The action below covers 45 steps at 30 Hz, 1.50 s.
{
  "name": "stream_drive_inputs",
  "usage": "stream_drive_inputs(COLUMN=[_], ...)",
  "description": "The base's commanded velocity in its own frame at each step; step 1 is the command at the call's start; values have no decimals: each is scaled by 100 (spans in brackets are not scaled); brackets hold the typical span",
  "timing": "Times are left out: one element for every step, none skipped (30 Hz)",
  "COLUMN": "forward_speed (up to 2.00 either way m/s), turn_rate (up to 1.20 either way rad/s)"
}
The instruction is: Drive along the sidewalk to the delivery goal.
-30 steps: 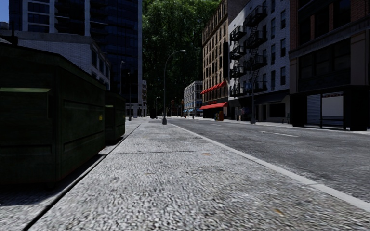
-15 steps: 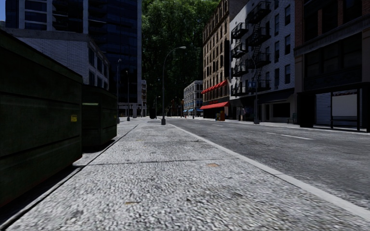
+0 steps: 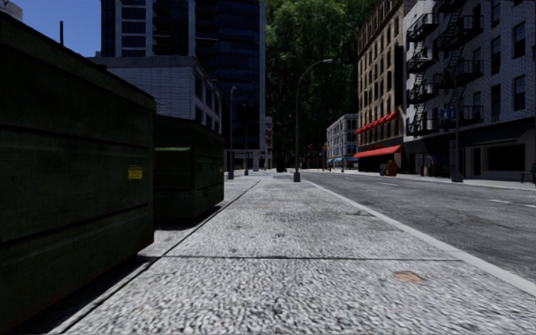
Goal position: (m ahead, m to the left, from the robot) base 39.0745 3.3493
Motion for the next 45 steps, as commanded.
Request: stream_drive_inputs(forward_speed=[167, 167, 167, 167, 167, 167, 167, 167, 167, 156, 149, 148, 148, 146, 144, 144, 144, 144, 143, 143, 143, 143, 143, 143, 143, 143, 143, 143, 143, 143, 143, 143, 143, 143, 143, 143, 143, 143, 143, 143, 143, 143, 143, 143, 143], turn_rate=[75, 69, 0, 0, 0, 0, 0, 0, 0, -26, -81, -120, -120, -120, -120, -120, -44, -1, 0, 0, 0, 0, 0, 0, 0, -4, -4, -75, -120, -120, -8, 0, 0, 0, 0, 0, 0, 0, 0, 0, 0, 0, 0, 0, 0])
